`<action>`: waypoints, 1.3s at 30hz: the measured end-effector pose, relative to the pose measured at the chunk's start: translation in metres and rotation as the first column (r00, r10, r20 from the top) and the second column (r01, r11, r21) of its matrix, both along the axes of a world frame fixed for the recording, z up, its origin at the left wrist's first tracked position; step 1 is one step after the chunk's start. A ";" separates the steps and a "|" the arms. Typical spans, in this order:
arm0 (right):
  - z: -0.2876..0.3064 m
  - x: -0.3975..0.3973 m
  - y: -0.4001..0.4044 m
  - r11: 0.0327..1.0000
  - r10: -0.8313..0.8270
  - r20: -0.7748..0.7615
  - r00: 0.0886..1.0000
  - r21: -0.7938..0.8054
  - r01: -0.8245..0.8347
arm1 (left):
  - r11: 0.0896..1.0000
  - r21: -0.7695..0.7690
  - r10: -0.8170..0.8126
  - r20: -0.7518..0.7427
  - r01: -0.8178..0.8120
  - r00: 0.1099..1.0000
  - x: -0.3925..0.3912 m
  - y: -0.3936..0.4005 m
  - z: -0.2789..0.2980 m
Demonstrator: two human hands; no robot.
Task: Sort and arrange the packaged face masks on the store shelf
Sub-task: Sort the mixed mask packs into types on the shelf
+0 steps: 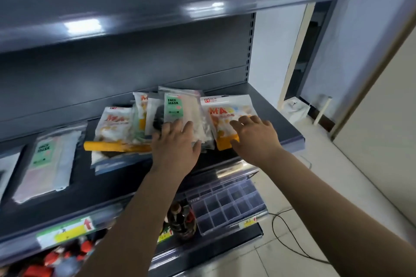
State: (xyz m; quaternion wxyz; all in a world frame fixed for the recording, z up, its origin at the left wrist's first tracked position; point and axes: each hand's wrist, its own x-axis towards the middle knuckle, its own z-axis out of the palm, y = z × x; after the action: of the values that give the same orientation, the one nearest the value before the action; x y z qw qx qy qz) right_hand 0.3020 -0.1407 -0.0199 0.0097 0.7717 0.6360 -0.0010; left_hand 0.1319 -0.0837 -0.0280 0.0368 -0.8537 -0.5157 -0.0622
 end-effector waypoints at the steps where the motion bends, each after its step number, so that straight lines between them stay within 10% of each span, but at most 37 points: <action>1: -0.001 0.006 0.002 1.000 0.005 -0.007 1.000 -0.004 -0.005 | 1.000 0.005 0.012 -0.005 -0.012 1.000 0.005 0.002 0.000; 31: -0.041 0.092 0.072 0.977 -0.211 -0.455 0.865 -0.070 0.202 | 0.900 -0.198 0.431 0.271 -0.388 0.861 0.025 0.061 -0.016; 39: -0.053 0.115 0.080 0.954 -0.125 -0.765 0.632 0.084 0.289 | 0.894 -0.227 0.427 0.687 -0.385 0.588 0.027 0.043 -0.024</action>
State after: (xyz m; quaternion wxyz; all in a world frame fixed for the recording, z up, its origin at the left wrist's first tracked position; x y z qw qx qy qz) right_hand 0.4170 -0.0602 -0.0725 -0.3309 0.7667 0.4863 -0.2574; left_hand 0.1588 -0.0409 -0.0515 -0.1785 -0.6192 -0.6702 -0.3683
